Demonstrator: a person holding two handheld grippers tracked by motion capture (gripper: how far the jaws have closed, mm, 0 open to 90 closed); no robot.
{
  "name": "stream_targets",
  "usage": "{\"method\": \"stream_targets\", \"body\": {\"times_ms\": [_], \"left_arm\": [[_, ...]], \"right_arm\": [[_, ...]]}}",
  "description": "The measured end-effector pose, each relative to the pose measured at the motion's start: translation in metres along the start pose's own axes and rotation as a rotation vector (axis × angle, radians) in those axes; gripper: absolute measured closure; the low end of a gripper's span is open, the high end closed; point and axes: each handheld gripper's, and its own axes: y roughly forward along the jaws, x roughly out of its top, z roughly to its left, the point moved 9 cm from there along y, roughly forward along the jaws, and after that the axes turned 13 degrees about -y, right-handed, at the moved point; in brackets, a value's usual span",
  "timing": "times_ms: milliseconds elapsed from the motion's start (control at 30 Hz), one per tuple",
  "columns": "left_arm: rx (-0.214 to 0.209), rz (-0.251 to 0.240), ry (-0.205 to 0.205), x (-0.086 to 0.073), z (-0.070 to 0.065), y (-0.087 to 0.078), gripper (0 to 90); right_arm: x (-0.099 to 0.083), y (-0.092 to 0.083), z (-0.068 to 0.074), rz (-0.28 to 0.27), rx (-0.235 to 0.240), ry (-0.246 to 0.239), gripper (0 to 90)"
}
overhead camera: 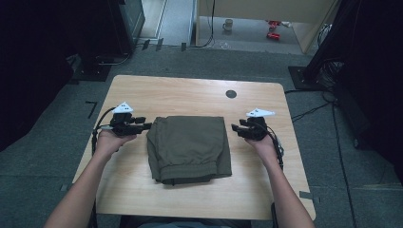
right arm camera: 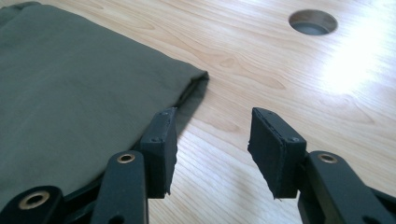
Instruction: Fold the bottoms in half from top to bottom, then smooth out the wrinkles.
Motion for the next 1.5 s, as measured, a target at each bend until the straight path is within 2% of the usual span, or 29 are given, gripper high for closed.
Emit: {"method": "stream_targets", "body": {"times_ms": [333, 600, 767, 933, 1000, 1100, 1167, 1367, 1500], "left_arm": [[0.031, 0.007, 0.008, -0.020, 0.007, -0.011, 50.1], [0.052, 0.034, -0.022, -0.038, 0.018, -0.016, 46.3], [0.095, 0.044, -0.018, -0.047, 0.029, -0.018, 44.7], [0.152, 0.060, -0.007, -0.054, 0.041, -0.016, 43.9], [0.166, 0.057, 0.005, -0.054, 0.044, -0.016, 43.8], [0.184, 0.051, 0.016, -0.055, 0.047, -0.017, 42.9], [0.195, 0.050, 0.025, -0.057, 0.051, -0.017, 42.5], [0.199, 0.017, 0.028, -0.057, 0.058, -0.019, 39.5], [0.206, 0.005, 0.043, -0.057, 0.059, -0.018, 36.2]], "right_arm": [[-0.012, -0.010, -0.012, -0.011, -0.028, 0.022, 50.3], [-0.028, -0.012, -0.025, 0.015, -0.056, 0.042, 47.1], [-0.037, -0.014, -0.035, 0.020, -0.069, 0.084, 44.3], [-0.049, -0.011, -0.042, 0.054, -0.084, 0.094, 42.8], [-0.054, -0.010, -0.044, 0.071, -0.090, 0.073, 41.3], [-0.059, -0.009, -0.047, 0.066, -0.109, 0.021, 39.9], [-0.060, -0.009, -0.049, 0.060, -0.119, 0.012, 39.3], [-0.061, -0.009, -0.053, 0.072, -0.147, 0.026, 33.6], [-0.061, -0.008, -0.052, 0.078, -0.147, 0.028, 27.9]]}}
